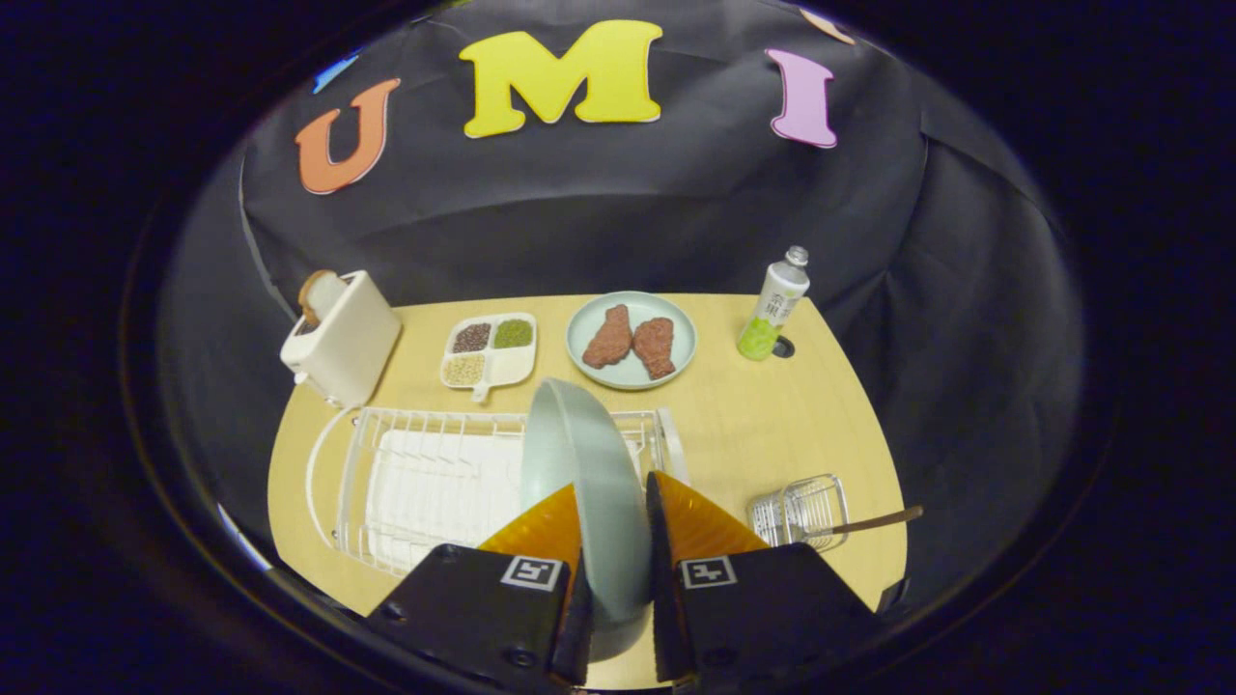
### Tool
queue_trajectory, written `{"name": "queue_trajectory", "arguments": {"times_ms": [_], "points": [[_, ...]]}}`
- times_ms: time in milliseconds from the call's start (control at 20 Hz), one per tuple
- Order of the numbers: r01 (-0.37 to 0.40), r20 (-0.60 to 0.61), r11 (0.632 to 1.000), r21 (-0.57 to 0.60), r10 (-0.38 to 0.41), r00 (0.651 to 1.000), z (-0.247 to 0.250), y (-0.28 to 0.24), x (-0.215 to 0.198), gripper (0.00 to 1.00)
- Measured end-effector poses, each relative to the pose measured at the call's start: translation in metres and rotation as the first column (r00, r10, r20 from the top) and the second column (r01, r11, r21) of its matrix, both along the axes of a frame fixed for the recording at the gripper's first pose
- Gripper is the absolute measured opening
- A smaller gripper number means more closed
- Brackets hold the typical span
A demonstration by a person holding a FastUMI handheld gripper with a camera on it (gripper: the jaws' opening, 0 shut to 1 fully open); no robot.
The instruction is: Take the plate from the dish rack, then take the spoon from the basket and place it into the plate.
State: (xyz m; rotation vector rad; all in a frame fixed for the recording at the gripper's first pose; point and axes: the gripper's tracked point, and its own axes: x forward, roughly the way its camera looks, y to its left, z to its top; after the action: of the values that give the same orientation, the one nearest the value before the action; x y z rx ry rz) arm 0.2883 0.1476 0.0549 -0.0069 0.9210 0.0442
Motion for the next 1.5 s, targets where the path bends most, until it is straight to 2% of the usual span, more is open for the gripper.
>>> {"name": "queue_trajectory", "arguments": {"times_ms": [150,400,550,750,950,1050,1300,1500], "points": [[-0.098,-0.005,0.981,0.169,0.101,0.995,-0.001,0.014,-0.043,0.31],[-0.148,-0.011,0.945,0.293,0.158,0.987,-0.033,-0.001,-0.12,0.31],[-0.136,-0.032,0.907,0.399,0.162,0.986,-0.061,-0.008,-0.166,0.31],[-0.051,-0.064,0.844,0.534,0.1,0.993,-0.107,-0.022,-0.199,0.3],[0.037,-0.156,0.761,0.647,0.084,0.984,-0.162,-0.023,-0.211,0.3],[0.057,-0.164,0.737,0.674,0.074,0.984,-0.176,-0.024,-0.208,0.3],[0.095,-0.192,0.705,0.703,0.059,0.98,-0.202,-0.02,-0.203,0.3],[0.103,-0.194,0.718,0.688,0.045,0.98,-0.211,-0.024,-0.19,0.31]]}}
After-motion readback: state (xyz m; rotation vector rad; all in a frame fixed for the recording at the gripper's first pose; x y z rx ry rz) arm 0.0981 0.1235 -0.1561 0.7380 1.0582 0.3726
